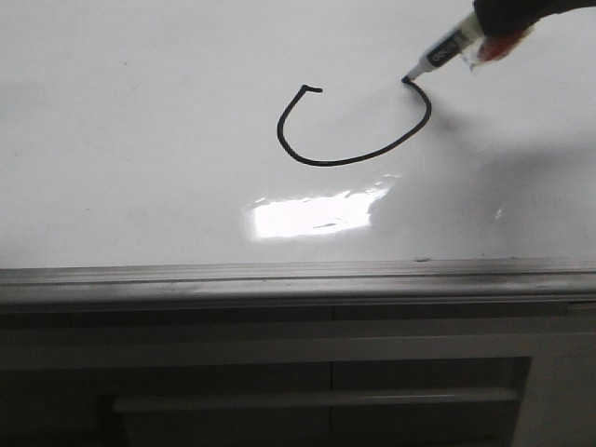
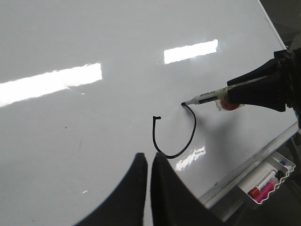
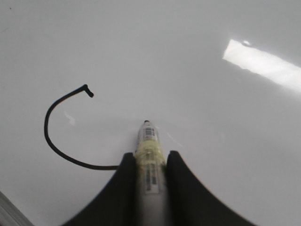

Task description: Write number 0 on whiteboard

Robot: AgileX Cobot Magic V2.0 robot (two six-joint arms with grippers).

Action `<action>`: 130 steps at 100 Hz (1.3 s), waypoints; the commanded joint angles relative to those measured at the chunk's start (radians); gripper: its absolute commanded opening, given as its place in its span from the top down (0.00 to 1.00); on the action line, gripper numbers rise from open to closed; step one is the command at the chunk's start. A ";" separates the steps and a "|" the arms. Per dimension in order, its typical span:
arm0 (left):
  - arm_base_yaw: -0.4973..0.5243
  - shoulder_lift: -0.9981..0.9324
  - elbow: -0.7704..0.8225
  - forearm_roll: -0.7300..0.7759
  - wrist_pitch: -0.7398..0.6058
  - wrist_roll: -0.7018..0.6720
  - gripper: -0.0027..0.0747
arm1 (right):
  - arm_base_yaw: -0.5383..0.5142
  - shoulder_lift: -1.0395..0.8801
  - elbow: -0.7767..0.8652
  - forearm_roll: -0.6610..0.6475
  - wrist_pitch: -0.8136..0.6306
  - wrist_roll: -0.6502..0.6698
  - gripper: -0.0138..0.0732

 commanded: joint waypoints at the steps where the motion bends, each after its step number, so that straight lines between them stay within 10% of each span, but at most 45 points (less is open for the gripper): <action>1: -0.002 0.000 -0.028 -0.018 -0.061 -0.011 0.99 | 0.032 0.028 -0.044 -0.015 -0.054 0.000 0.90; 92: -0.002 0.000 -0.028 -0.018 -0.061 -0.011 0.99 | 0.169 -0.054 -0.264 -0.006 -0.120 0.000 0.90; 114: -0.002 0.000 -0.039 -0.018 -0.045 -0.011 0.99 | 0.177 -0.120 -0.379 -0.020 0.101 0.000 0.90; 130: -0.002 0.025 -0.163 0.076 0.213 0.036 0.87 | 0.259 -0.106 -0.337 -0.005 0.278 -0.002 0.90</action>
